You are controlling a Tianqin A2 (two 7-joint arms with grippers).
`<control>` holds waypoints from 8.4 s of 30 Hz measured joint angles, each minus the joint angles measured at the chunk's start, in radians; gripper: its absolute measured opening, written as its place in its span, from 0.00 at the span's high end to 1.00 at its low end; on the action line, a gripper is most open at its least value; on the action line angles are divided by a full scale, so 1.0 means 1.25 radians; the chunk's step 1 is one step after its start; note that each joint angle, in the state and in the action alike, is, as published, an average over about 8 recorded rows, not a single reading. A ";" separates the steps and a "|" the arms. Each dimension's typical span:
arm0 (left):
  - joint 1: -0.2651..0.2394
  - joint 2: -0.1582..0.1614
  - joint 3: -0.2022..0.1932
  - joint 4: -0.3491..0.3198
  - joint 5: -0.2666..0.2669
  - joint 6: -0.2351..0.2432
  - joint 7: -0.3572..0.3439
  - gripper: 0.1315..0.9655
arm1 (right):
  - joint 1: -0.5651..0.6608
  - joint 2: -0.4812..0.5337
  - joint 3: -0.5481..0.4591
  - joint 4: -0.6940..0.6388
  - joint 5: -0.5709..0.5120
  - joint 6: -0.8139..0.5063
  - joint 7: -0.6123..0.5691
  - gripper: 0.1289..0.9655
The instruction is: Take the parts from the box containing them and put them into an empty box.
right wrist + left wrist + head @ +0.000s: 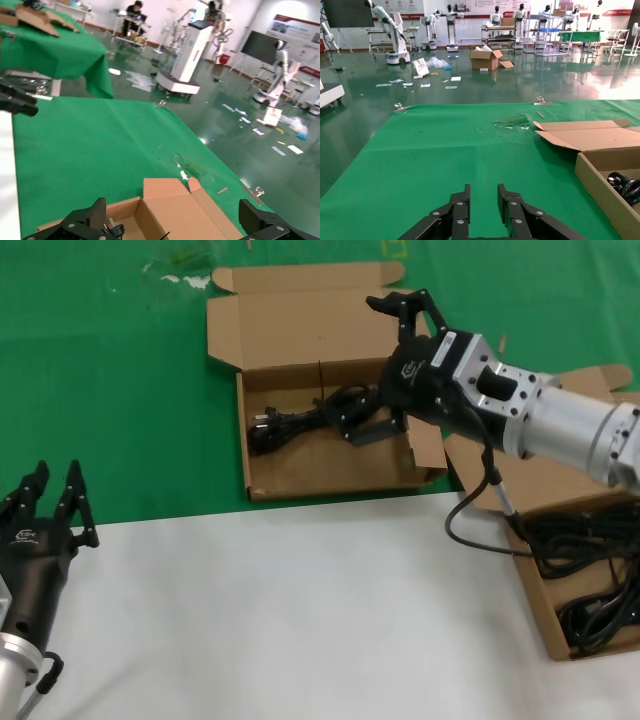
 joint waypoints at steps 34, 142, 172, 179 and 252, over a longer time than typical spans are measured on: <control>0.000 0.000 0.000 0.000 0.000 0.000 0.000 0.18 | -0.280 -0.062 0.124 0.099 0.138 0.282 -0.021 0.00; 0.000 0.000 0.000 0.000 0.000 0.000 0.000 0.00 | -0.525 -0.117 0.233 0.186 0.260 0.530 -0.039 0.00; 0.000 0.000 0.000 0.000 0.000 0.000 0.000 0.00 | -0.525 -0.117 0.233 0.186 0.260 0.530 -0.039 0.00; 0.000 0.000 0.000 0.000 0.000 0.000 0.000 0.00 | -0.525 -0.117 0.233 0.186 0.260 0.530 -0.039 0.00; 0.000 0.000 0.000 0.000 0.000 0.000 0.000 0.00 | -0.525 -0.117 0.233 0.186 0.260 0.530 -0.039 0.00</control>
